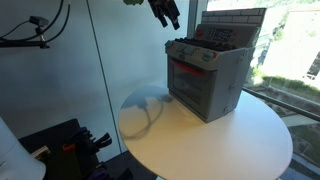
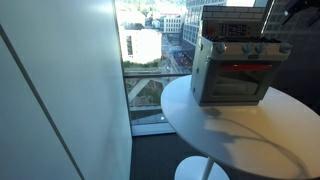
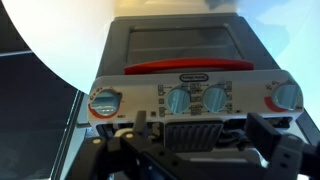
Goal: Turn the third knob from the left clockwise
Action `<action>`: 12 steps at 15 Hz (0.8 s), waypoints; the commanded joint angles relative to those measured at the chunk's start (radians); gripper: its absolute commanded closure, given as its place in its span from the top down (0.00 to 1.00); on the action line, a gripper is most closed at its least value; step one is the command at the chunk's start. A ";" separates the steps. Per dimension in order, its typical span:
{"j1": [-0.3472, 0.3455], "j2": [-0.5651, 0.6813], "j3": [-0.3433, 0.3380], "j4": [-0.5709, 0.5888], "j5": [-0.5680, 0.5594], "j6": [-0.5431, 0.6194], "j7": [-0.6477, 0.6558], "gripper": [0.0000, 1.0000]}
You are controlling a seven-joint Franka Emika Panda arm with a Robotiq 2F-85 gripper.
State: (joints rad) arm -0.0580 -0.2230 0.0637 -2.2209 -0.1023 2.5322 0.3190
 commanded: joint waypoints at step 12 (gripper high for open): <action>-0.060 0.089 -0.012 -0.051 -0.072 0.219 0.098 1.00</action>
State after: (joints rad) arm -0.1084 -0.1548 0.0546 -2.2790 -0.1353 2.7247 0.3740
